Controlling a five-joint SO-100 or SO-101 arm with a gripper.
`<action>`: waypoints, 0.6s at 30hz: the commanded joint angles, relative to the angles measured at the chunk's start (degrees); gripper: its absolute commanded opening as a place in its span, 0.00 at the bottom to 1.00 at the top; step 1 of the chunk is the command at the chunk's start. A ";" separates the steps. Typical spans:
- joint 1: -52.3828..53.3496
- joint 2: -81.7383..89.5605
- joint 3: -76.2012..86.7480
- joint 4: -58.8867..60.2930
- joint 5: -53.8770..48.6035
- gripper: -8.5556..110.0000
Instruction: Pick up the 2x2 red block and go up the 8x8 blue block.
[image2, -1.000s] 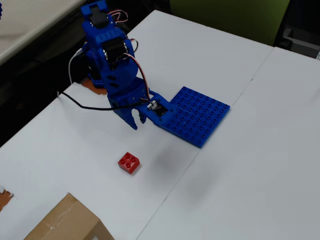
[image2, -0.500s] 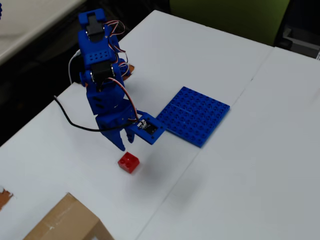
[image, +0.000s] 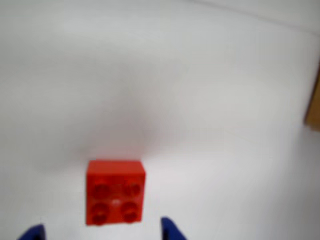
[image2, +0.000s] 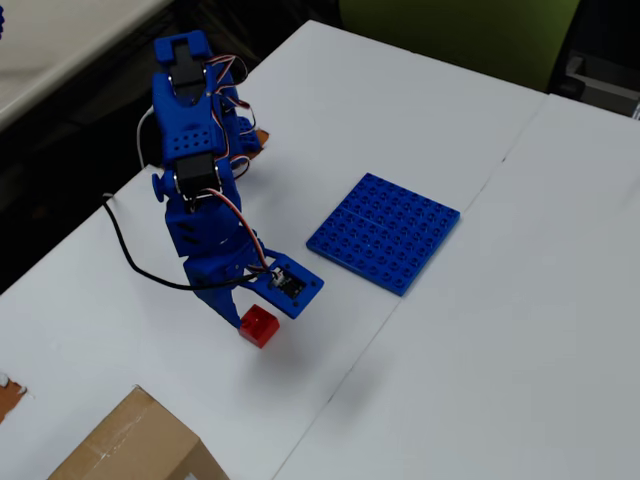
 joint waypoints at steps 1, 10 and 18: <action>-0.18 -0.26 -4.04 -0.70 1.41 0.33; -0.62 -3.34 -6.68 0.09 3.34 0.33; -0.35 -5.01 -6.77 -0.44 2.29 0.34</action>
